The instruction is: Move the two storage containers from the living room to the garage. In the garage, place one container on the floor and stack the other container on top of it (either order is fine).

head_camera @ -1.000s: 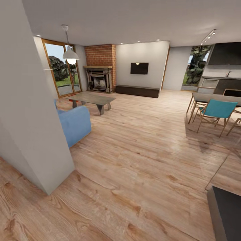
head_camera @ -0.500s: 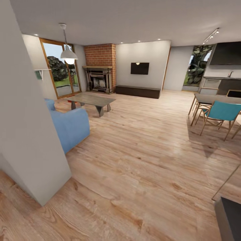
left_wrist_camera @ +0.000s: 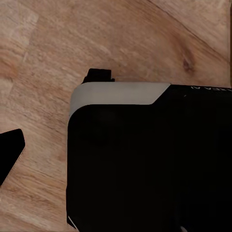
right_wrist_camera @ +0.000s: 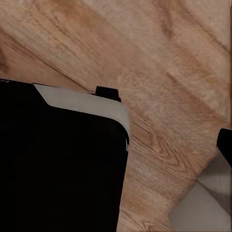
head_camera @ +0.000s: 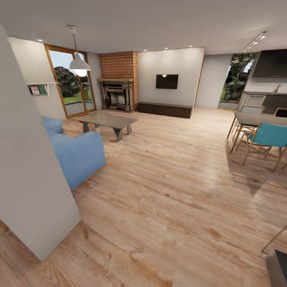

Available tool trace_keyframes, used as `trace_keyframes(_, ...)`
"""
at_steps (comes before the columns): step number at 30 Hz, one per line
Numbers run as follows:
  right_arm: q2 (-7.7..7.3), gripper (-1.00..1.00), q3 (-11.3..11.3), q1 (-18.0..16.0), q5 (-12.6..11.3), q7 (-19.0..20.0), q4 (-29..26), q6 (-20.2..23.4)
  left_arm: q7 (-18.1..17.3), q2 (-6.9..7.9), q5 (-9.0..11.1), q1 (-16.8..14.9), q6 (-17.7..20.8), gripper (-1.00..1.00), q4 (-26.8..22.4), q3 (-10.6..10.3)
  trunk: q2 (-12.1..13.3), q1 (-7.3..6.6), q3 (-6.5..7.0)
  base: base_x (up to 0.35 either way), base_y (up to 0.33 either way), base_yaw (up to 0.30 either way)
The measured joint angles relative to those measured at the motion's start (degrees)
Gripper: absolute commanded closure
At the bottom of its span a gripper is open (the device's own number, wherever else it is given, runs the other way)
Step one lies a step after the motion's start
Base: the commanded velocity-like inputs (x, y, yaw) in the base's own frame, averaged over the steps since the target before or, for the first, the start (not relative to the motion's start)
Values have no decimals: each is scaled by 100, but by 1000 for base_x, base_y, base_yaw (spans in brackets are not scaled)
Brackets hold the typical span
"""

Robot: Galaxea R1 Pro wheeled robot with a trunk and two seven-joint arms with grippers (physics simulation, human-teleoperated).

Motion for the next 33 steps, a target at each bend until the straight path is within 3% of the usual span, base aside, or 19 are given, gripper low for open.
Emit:
trace_keyframes(18,8,-100,-2,-1,-20,20,-40,0,-3,-1,0,0,0,-100,0,0,0,0,0,322,0,0)
trace_keyframes(33,2,-100,-2,0,23,20,-41,-4,-3,-9,0,-1,2,-100,0,0,0,0,0,322,0,-215)
